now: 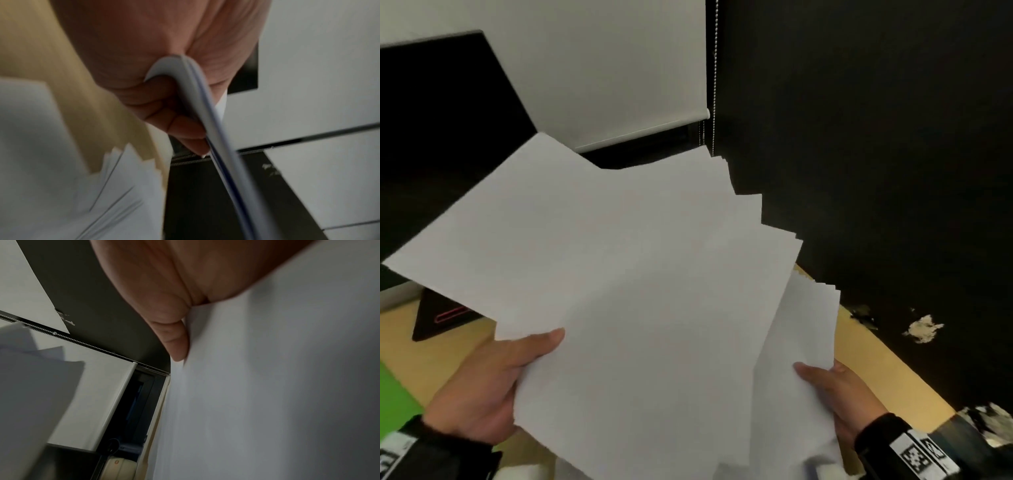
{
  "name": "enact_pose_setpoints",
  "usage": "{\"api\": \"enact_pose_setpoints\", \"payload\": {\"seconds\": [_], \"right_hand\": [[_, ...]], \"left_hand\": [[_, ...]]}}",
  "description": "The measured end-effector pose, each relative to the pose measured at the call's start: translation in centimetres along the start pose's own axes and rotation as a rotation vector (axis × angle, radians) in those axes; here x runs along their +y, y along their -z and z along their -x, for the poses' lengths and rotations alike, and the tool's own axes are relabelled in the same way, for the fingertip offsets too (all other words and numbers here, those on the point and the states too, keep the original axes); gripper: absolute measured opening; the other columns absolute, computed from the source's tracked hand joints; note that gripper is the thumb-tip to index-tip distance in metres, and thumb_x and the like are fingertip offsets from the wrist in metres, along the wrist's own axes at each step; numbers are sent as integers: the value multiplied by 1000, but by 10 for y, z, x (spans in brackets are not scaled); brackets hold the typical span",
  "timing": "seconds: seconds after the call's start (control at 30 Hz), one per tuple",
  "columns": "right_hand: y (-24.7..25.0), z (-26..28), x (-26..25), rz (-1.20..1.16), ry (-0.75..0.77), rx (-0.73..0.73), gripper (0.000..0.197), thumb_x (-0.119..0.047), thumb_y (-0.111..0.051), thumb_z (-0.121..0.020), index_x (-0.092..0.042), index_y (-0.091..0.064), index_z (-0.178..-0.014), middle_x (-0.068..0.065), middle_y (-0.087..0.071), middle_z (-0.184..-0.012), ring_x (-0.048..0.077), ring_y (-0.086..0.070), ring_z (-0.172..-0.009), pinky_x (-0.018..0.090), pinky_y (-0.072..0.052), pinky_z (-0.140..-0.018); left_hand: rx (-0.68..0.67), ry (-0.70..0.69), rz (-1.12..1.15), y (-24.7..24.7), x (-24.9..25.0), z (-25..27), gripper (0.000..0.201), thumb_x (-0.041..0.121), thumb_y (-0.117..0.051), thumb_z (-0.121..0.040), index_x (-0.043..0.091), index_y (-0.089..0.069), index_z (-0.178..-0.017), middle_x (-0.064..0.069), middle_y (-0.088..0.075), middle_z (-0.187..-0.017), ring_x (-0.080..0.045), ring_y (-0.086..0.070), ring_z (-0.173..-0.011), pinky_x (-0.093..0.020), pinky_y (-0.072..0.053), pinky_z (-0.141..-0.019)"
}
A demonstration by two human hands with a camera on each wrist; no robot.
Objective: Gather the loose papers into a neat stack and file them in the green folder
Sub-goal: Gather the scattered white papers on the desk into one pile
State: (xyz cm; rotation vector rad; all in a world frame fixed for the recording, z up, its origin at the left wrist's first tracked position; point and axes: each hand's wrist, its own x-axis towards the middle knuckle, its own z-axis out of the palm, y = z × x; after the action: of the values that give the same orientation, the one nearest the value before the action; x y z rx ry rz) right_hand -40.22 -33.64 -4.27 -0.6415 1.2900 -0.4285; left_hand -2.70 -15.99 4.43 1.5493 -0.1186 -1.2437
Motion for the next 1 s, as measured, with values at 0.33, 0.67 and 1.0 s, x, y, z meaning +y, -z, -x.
{"api": "enact_pose_setpoints", "payload": {"seconds": [0.33, 0.67, 1.0], "right_hand": [[-6, -2, -5, -244, -69, -20, 50, -60, -55, -89, -23, -66, -122, 15, -76, -117, 40, -68, -113, 58, -50, -99], [-12, -9, -2, -133, 0, -40, 26, -12, -66, -92, -11, -64, -118, 23, -76, -113, 47, -68, -109, 64, -46, -102], [-9, -13, -1, -142, 3, -50, 30, -11, -67, -91, -11, -63, -121, 22, -76, -112, 47, -69, -107, 64, -48, -100]], "left_hand": [[66, 35, -121, -74, -120, -47, 49, 16, -83, -82, 17, -64, -127, -9, -75, -121, -31, -72, -108, -53, -53, -101], [113, 71, -113, -65, -82, -62, 24, 21, -56, -103, 10, -65, -123, -18, -74, -119, -40, -71, -105, -49, -62, -82], [-141, 260, -455, -52, -62, -70, 27, 17, -62, -99, 3, -64, -123, -18, -76, -88, -30, -74, -64, -35, -63, -57]]}}
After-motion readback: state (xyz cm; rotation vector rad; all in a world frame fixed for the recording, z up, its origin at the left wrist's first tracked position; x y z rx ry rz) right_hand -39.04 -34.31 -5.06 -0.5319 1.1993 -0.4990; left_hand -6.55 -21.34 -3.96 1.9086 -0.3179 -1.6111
